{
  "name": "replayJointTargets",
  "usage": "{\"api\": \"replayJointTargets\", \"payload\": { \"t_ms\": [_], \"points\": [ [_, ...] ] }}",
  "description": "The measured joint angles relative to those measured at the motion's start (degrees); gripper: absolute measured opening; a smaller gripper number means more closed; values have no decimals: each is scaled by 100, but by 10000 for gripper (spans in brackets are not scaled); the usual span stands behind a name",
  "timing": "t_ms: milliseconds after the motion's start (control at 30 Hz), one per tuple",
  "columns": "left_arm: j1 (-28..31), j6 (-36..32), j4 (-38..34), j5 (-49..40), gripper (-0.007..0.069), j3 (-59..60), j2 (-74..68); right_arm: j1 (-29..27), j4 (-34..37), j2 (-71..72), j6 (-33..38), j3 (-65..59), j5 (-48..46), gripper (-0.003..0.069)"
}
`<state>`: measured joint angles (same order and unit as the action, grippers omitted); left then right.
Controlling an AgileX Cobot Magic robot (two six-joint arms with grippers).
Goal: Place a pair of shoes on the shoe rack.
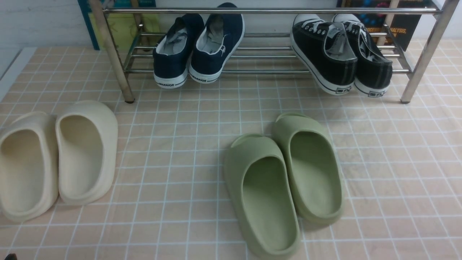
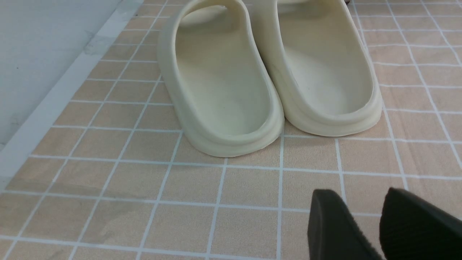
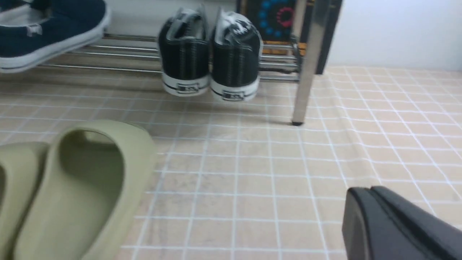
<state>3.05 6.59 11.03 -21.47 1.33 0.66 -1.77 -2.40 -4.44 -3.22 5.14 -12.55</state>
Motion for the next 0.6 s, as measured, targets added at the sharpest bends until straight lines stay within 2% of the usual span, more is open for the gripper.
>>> {"api": "replayJointTargets", "payload": {
  "t_ms": [133,333,600],
  "points": [
    [0,0,0,-6,238,0,0,-91,-233,474,-421,-626,-135,-18],
    [0,0,0,-6,238,0,5,-91,-220,495,-470,-652,-589,-18],
    [0,0,0,-6,238,0,5,-91,240,495,-482,-610,-849,-13]
  ]
}}
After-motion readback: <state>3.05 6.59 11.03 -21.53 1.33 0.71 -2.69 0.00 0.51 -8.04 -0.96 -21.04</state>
